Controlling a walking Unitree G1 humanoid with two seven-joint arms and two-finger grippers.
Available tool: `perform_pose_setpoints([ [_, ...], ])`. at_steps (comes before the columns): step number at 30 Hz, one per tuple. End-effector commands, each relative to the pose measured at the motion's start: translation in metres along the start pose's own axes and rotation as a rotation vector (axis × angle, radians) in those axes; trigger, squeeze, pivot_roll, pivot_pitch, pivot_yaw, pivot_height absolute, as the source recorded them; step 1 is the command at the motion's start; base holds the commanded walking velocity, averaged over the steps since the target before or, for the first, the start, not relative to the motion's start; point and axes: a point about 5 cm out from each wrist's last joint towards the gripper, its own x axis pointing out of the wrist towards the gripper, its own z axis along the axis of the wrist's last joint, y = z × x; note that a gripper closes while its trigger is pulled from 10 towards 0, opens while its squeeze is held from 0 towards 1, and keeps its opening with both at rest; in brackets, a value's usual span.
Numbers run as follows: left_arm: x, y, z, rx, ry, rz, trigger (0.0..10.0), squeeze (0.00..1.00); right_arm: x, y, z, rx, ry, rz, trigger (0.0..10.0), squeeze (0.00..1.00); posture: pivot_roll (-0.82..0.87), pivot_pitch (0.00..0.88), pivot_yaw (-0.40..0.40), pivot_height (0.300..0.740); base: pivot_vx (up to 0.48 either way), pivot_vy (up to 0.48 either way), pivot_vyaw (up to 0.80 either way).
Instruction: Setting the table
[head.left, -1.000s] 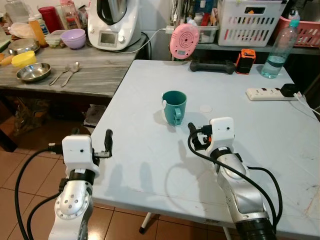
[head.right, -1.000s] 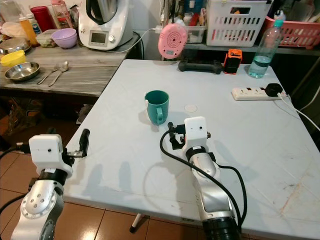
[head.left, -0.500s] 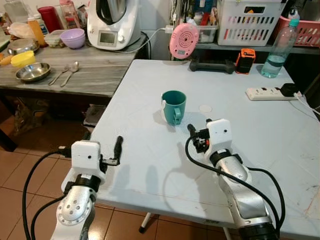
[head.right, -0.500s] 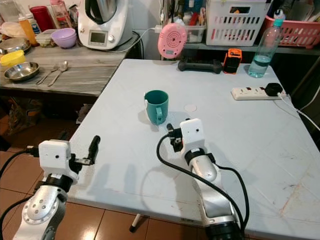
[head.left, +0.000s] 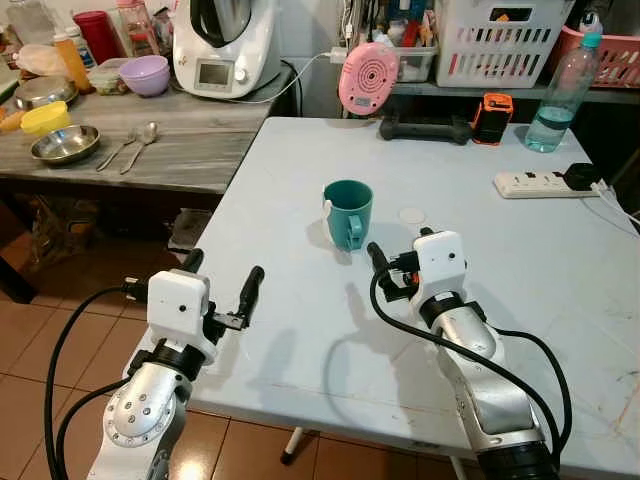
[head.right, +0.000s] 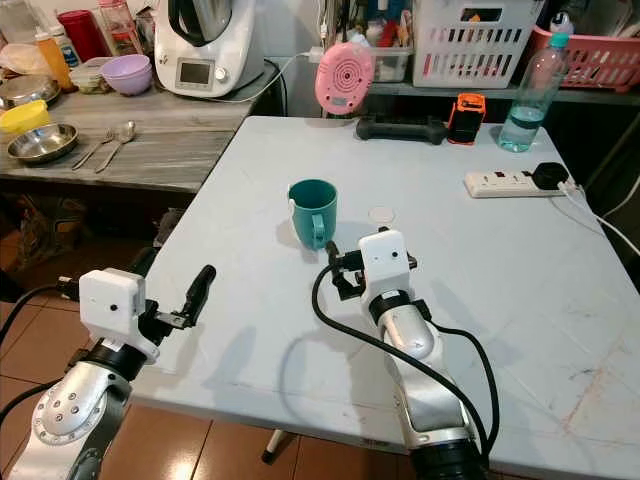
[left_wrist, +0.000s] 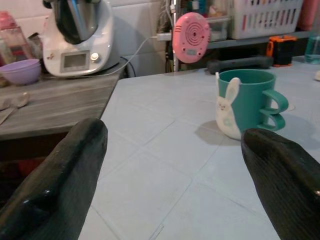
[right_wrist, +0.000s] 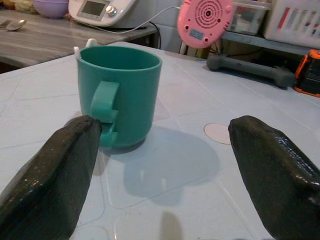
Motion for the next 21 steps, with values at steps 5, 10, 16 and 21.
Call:
perform_pose_setpoints([
  [5, -0.003, 0.001, -0.010, -0.013, 0.028, 0.068, 2.0, 1.00, 0.002, 0.007, 0.006, 0.025, -0.021, 0.023, 10.0, 0.00, -0.16, 0.043, 0.071, 0.740, 0.000, 0.000, 0.00],
  [10, -0.003, 0.002, -0.010, -0.013, 0.019, 0.075, 0.0, 0.00, 0.005, 0.013, 0.006, 0.034, -0.020, 0.048, 10.0, 0.00, -0.15, 0.045, 0.062, 0.740, 0.000, 0.000, 0.00],
  [16, -0.004, 0.002, -0.010, -0.015, 0.020, 0.086, 0.0, 0.00, 0.006, 0.016, 0.005, 0.042, -0.018, 0.064, 1.2, 0.00, -0.14, 0.046, 0.061, 0.740, 0.000, 0.000, 0.00],
  [21, -0.004, 0.002, -0.010, -0.018, 0.017, 0.088, 0.0, 0.00, 0.007, 0.017, 0.006, 0.046, -0.017, 0.067, 4.5, 0.00, -0.14, 0.046, 0.060, 0.740, 0.000, 0.000, 0.00],
])
